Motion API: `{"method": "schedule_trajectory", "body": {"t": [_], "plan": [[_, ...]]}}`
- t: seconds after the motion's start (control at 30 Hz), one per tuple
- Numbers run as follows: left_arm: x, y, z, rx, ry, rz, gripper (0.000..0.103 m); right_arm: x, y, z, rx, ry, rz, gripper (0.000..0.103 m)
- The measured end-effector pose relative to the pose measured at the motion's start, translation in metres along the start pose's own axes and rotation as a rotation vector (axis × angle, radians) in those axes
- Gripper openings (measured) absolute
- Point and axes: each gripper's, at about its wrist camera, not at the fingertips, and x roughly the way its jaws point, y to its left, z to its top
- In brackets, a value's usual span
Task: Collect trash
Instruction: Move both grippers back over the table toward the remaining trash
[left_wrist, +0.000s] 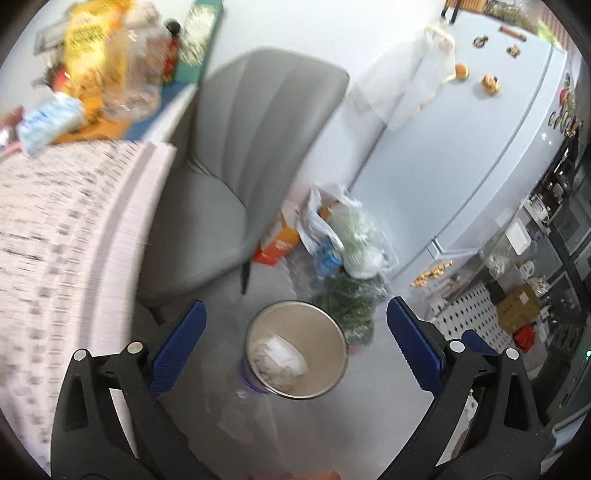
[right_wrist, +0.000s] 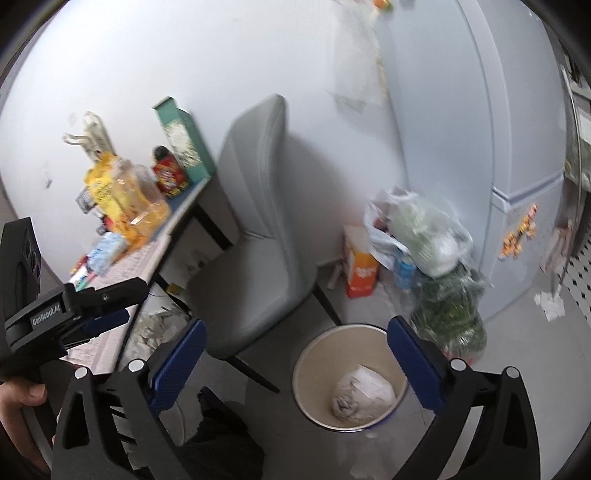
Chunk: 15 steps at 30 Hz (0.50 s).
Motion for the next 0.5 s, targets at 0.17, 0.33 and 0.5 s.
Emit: {"method": "schedule_trajectory", "body": {"t": [0.17, 0.33, 0.5], "plan": [[-0.062, 0.028, -0.001, -0.021, -0.134, 0.022, 0.097, -0.017, 0.041, -0.001, -0.049, -0.029, 0.041, 0.096], [-0.119, 0.057, -0.01, -0.068, -0.268, 0.037, 0.097, -0.031, 0.08, -0.003, -0.117, -0.063, 0.085, 0.096], [-0.162, 0.084, -0.023, -0.121, -0.347, 0.06, 0.097, -0.043, 0.117, -0.007, -0.173, -0.079, 0.137, 0.096]]}}
